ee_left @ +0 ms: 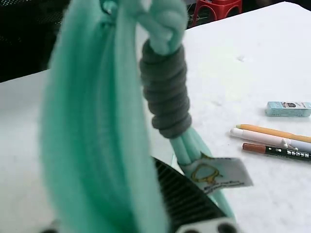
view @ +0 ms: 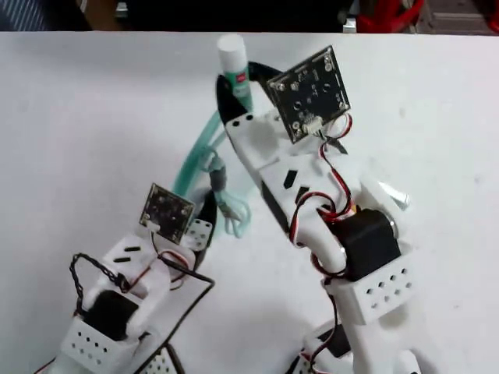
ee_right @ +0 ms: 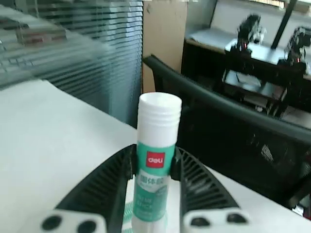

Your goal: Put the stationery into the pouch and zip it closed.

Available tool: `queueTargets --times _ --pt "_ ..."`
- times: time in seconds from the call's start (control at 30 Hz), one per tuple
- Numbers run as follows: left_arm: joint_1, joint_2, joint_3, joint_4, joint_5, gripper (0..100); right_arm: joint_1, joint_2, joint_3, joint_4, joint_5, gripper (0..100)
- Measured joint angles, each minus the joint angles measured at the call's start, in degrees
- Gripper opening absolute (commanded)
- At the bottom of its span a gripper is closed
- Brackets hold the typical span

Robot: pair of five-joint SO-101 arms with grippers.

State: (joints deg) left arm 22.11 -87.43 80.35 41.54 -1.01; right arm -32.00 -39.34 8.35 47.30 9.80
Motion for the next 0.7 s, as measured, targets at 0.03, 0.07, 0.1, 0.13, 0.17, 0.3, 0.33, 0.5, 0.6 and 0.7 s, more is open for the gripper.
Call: queueTargets --times 0.03,0.07,0.1,0.13,0.17,0.3,0.33,0.5,0.6,0.7 --pt "0.0 0.0 0.0 0.0 0.0 2 -0.8 0.0 0.8 -0.4 0.0 1.7" --pt "0.0 0.0 0.0 0.0 0.0 2 -1.1 0.0 1.8 -0.9 0.0 1.7" --pt "0.0 0.0 0.0 0.0 0.0 2 -1.7 0.1 3.0 -1.3 0.0 1.7" --pt "0.0 0.0 0.0 0.0 0.0 2 -1.7 0.1 4.3 -2.1 0.0 1.7" --pt "0.0 0.0 0.0 0.0 0.0 2 -1.7 0.1 5.7 -3.3 0.1 1.7" --pt "0.0 0.2 0.0 0.0 -0.1 2 -1.3 -0.2 12.1 -10.0 0.3 1.7" --pt "0.0 0.2 0.0 0.0 -0.1 2 -1.3 -0.4 13.2 -11.3 0.3 1.7" --pt "0.0 0.4 0.0 0.0 -0.1 9 -1.1 -0.7 15.4 -12.8 0.4 1.7" --pt "0.0 0.1 0.0 0.0 -0.2 10 -0.3 0.6 16.0 -12.8 0.3 1.7" --pt "-0.2 0.3 0.0 -0.3 -0.2 10 1.2 1.2 16.4 -14.2 0.3 1.7"
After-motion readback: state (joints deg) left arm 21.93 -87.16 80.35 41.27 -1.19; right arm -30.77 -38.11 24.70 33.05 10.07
